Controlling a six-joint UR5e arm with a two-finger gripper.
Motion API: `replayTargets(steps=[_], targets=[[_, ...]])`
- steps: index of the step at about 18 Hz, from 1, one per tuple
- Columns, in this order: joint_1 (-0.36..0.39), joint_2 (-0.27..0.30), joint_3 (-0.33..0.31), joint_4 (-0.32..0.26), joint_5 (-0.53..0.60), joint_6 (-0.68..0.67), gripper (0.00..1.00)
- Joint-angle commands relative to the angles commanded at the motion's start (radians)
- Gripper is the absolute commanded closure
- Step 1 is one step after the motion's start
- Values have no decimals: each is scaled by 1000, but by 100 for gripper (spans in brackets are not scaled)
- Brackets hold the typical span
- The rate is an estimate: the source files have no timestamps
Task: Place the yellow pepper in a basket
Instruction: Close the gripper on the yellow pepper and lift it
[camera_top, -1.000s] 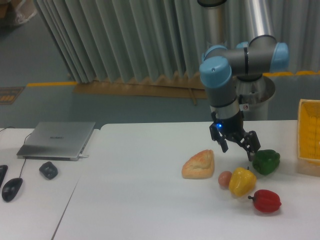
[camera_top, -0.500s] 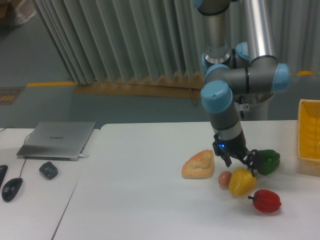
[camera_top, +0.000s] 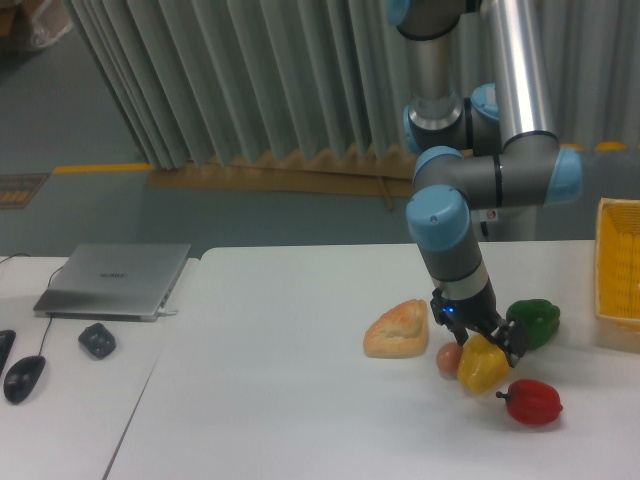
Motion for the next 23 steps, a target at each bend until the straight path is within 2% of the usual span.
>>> replayTargets(steps=[10,15,23], targets=[[-8,0,-17,0,3,3,0],[6,26,11,-11,-35,8,0],[-6,12,-34,-5,-24,2,0]])
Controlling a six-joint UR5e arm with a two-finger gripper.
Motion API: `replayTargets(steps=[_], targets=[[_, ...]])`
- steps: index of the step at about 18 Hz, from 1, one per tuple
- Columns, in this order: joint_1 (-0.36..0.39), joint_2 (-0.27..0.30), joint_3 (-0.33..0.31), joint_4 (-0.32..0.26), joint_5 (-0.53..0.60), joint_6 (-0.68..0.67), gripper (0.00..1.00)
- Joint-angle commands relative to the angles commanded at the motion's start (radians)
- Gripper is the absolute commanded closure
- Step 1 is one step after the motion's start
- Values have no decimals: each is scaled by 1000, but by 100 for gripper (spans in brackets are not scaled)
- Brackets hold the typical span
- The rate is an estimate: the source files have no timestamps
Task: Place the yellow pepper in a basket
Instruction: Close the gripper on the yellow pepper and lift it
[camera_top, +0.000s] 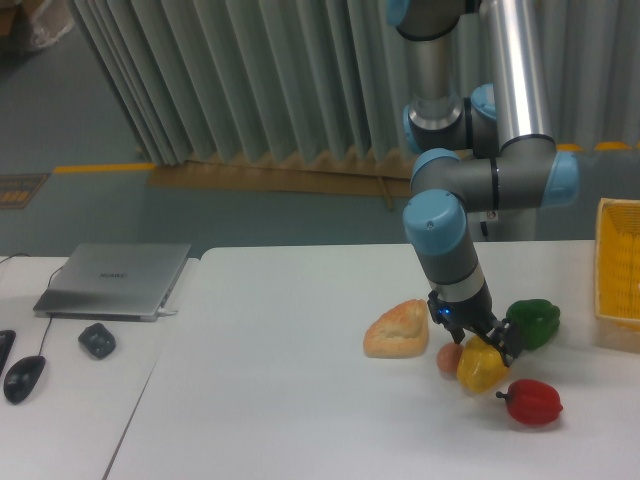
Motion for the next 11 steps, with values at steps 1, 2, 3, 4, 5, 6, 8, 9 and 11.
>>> replayTargets(steps=[1,2,3,4,5,6,8,9,11], targets=[[-2,0,-3,0,-2,2,0],[-2,-2,-3,0,0,2,0],[-6,-3,-3,0,0,2,0],[-9,-3,-3,0,0,0,0],[-9,-8,-5,2,0,0,0],[-9,-15,-3,3,0,-2,0],[-11,-20,-2,3,14,0,0],[-11,-21,0,3,17,2,0],[-11,-28,0,5,17,3,0]])
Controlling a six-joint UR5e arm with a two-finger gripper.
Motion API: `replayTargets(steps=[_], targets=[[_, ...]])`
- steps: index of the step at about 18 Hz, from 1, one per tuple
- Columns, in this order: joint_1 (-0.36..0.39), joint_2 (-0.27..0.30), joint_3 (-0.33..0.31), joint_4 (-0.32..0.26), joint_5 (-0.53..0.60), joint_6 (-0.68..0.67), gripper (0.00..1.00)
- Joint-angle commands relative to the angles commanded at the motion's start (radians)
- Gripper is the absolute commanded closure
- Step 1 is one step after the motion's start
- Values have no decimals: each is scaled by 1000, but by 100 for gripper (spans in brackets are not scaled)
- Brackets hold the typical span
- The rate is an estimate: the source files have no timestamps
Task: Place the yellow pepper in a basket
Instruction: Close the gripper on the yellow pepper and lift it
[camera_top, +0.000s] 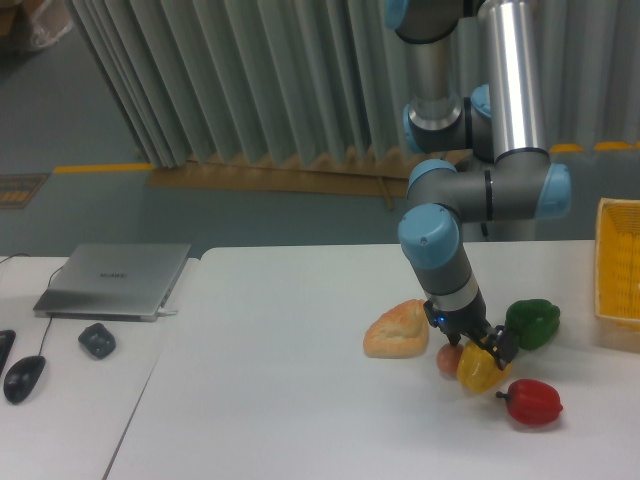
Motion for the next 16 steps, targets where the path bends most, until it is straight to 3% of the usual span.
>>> replayTargets(steps=[1,3,5,12,16], targets=[[0,-3,2,0,2,0,3],[0,-5,5,-2,2,2,23],[0,-3,5,-2,2,2,34],[2,1,9,-5,-5,9,37],[6,41,12,-11,-47,17,38]])
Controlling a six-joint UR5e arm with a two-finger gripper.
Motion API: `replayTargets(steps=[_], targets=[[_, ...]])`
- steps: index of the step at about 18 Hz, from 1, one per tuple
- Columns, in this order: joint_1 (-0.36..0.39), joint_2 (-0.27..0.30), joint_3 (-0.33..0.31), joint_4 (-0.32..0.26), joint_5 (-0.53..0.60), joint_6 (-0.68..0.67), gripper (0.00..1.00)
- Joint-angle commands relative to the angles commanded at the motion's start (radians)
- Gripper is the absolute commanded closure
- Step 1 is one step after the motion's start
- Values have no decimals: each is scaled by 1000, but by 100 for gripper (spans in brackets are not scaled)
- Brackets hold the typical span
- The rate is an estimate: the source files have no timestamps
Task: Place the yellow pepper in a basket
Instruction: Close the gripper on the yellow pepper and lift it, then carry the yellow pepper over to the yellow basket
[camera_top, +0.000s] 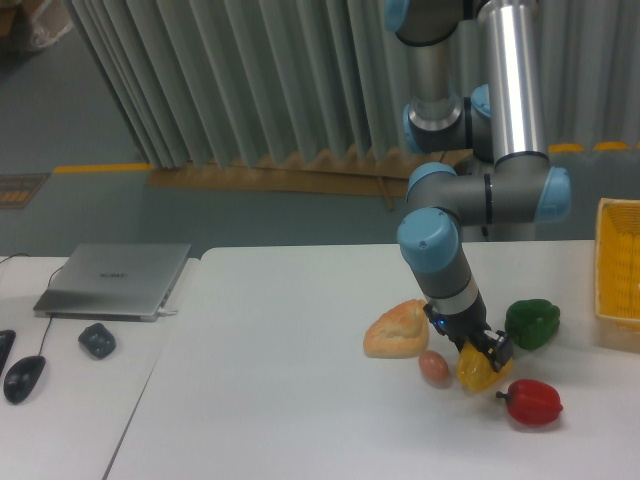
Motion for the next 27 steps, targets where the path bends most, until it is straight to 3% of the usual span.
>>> replayTargets(steps=[4,9,13,21,27], targets=[[12,46,-2,-18,-26,47,38],[81,110,-3,-58,-80,236,38],[126,126,-3,-112,-88,359,38],[215,167,-8,-149,-94,552,38],[310,190,-14,-186,-94,769,38]])
